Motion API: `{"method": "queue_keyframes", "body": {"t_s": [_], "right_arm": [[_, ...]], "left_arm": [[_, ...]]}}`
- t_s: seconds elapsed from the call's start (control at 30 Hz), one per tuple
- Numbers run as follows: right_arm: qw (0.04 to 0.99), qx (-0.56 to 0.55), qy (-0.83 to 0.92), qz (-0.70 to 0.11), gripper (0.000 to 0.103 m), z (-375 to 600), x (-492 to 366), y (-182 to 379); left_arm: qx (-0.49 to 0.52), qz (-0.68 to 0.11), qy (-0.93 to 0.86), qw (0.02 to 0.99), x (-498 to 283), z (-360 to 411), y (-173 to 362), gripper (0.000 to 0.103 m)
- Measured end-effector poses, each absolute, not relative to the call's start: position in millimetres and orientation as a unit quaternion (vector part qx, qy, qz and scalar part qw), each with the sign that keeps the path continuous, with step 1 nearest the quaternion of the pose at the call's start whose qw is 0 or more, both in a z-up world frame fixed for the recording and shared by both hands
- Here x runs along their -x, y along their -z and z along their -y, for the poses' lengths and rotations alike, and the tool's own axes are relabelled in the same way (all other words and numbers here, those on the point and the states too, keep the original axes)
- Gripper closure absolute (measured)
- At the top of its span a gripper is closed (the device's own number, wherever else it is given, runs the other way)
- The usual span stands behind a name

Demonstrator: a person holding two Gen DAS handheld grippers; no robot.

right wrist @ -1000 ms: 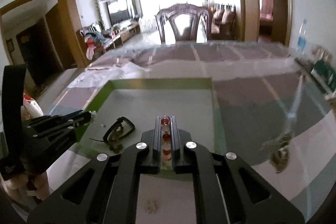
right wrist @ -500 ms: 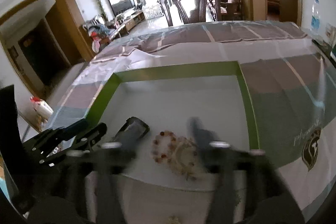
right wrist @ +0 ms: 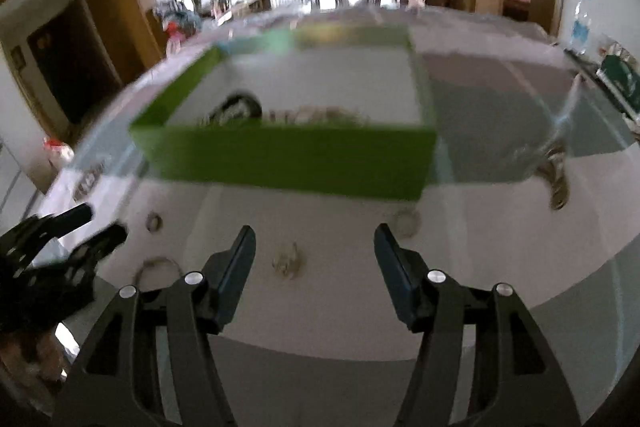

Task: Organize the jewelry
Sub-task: 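Withdraw both tools from the box toward the gold charm and wire bangle, then grasp the gold flower charm with the right tool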

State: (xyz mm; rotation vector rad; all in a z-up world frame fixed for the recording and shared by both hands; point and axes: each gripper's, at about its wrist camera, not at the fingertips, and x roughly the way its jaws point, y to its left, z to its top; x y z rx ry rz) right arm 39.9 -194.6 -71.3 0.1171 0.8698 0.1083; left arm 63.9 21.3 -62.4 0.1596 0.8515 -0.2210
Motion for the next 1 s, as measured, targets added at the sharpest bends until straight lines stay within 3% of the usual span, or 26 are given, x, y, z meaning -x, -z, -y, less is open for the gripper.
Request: {"method": "queue_keyframes", "body": {"t_s": [0.13, 0.17, 0.2, 0.23, 0.3, 0.4, 0.53, 0.77, 0.83, 0.9, 1.0], "right_arm": [[0.896, -0.043, -0.066, -0.437, 0.042, 178.2, -47.9, 82.5], [0.895, -0.033, -0.064, -0.441, 0.047, 174.5, -47.8, 85.6], [0.892, -0.028, -0.064, -0.446, 0.063, 173.7, -48.7, 87.6], [0.888, -0.026, -0.064, -0.455, 0.072, 173.6, -49.3, 91.9], [0.89, -0.022, -0.059, -0.451, 0.08, 175.7, -46.9, 92.9], [0.89, -0.031, -0.061, -0.451, 0.081, 183.5, -43.5, 92.2], [0.893, -0.034, -0.055, -0.445, 0.081, 193.2, -31.9, 93.2], [0.896, -0.034, -0.05, -0.441, 0.08, 199.3, -15.4, 94.5], [0.896, -0.035, -0.051, -0.439, 0.077, 199.3, -13.0, 93.8], [0.898, -0.031, -0.049, -0.437, 0.066, 198.9, -11.5, 93.7], [0.9, -0.027, -0.046, -0.433, 0.065, 196.9, -12.0, 95.7]], "left_arm": [[-0.081, -0.426, 0.124, 0.893, -47.2, -16.8, 71.6, 0.031], [-0.081, -0.428, 0.129, 0.891, -45.3, -15.0, 72.2, 0.03], [-0.082, -0.43, 0.137, 0.889, -42.4, -12.3, 73.5, 0.029], [-0.084, -0.431, 0.141, 0.887, -40.6, -8.5, 74.9, 0.029], [-0.086, -0.435, 0.154, 0.883, -38.1, -1.8, 78.2, 0.029], [-0.089, -0.443, 0.162, 0.877, -37.8, 6.0, 84.3, 0.029], [-0.086, -0.451, 0.163, 0.874, -46.6, 10.5, 92.8, 0.045], [-0.069, -0.447, 0.138, 0.881, -69.0, 8.6, 94.4, 0.045], [-0.061, -0.449, 0.137, 0.881, -70.7, 5.3, 93.3, 0.044], [-0.061, -0.448, 0.138, 0.881, -70.2, 5.0, 92.7, 0.04], [-0.061, -0.448, 0.137, 0.881, -71.1, 5.1, 92.5, 0.038]]}}
